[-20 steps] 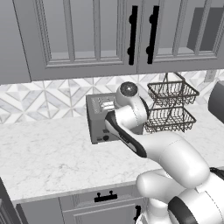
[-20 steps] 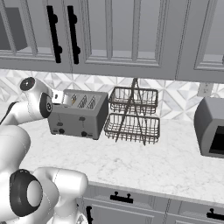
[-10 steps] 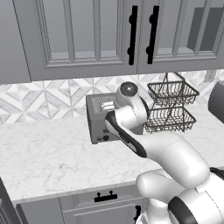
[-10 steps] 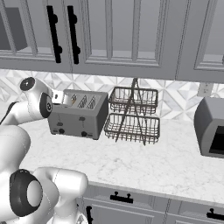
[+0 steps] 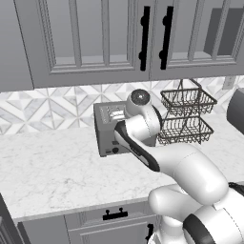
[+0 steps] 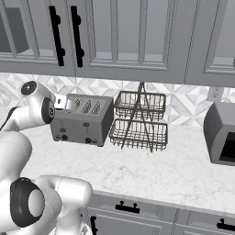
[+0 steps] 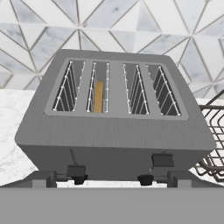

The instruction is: Start the toaster. Once the lever pops up, take the bread to the plate on the dining counter.

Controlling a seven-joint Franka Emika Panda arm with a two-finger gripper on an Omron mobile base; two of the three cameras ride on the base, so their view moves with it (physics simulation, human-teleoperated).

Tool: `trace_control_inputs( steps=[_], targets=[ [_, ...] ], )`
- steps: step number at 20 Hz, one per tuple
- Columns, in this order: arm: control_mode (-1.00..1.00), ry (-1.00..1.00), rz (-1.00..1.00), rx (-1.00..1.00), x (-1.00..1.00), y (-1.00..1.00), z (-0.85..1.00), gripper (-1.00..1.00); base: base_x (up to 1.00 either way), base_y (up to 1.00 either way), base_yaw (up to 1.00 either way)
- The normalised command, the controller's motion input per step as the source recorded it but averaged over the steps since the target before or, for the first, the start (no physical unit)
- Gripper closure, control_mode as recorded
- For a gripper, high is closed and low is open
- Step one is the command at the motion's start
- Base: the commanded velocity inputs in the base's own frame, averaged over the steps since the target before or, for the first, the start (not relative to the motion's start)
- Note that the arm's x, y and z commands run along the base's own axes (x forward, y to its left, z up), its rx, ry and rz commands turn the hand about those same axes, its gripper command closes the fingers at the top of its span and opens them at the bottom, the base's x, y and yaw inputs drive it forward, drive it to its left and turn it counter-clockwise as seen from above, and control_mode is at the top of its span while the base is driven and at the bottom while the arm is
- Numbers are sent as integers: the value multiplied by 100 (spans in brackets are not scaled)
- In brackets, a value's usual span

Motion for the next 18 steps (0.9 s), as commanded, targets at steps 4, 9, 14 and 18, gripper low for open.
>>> trace_control_inputs(
  steps=[4, 9, 14, 18],
  targets=[
    [-100, 0, 0, 0, 0, 0, 0, -100, 0, 0, 0],
    [-100, 0, 0, 0, 0, 0, 0, -100, 0, 0, 0],
    [-100, 0, 0, 0, 0, 0, 0, -100, 0, 0, 0],
    [-100, 0, 0, 0, 0, 0, 0, -100, 0, 0, 0]
  ],
)
